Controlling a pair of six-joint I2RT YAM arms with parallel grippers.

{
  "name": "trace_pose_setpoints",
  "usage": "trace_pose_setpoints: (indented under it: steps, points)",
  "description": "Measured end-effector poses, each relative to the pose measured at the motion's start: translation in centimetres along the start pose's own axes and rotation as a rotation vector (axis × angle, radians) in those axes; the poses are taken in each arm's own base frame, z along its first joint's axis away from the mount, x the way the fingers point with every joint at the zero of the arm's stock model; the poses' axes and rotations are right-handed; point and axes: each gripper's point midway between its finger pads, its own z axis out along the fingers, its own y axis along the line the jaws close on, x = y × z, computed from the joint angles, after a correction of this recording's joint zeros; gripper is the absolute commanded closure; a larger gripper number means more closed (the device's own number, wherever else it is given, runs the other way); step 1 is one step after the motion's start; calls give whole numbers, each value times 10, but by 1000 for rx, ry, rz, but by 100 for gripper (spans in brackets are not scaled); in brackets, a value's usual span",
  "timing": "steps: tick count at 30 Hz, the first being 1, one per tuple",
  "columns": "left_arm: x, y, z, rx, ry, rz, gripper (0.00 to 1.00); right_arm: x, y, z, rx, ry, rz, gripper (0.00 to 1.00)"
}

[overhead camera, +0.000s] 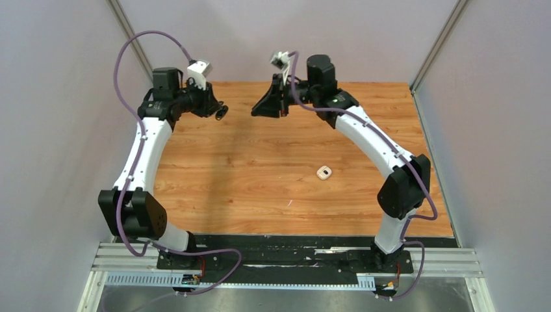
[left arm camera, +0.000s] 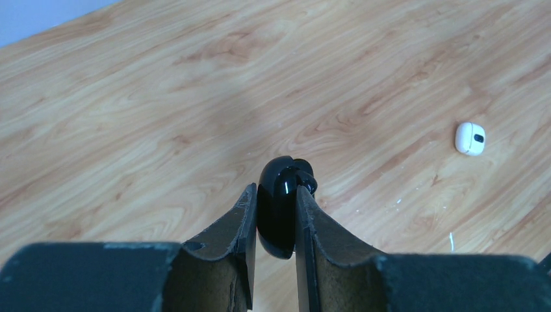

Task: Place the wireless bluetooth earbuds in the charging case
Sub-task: Insert the left earbud into the left side groove of the charging case.

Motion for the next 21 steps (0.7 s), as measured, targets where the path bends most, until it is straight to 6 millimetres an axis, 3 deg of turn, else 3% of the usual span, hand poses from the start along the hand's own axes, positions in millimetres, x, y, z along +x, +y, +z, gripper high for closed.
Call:
trace_pose_setpoints:
  steps: [2,4,7,12,21]
  points:
    - [2,-11,20,36,8,26,100,-21,-1,-24,39,-46,113,100]
    - [4,-26,38,78,14,45,100,-30,-1,-36,55,-68,224,100]
    - [9,-51,56,134,21,53,100,-28,-4,-42,70,-74,377,100]
    - [11,-86,68,206,13,12,100,-23,-15,-50,113,-87,569,100]
    - [-2,-94,75,172,-30,-148,100,-10,-45,-46,206,-121,781,100]
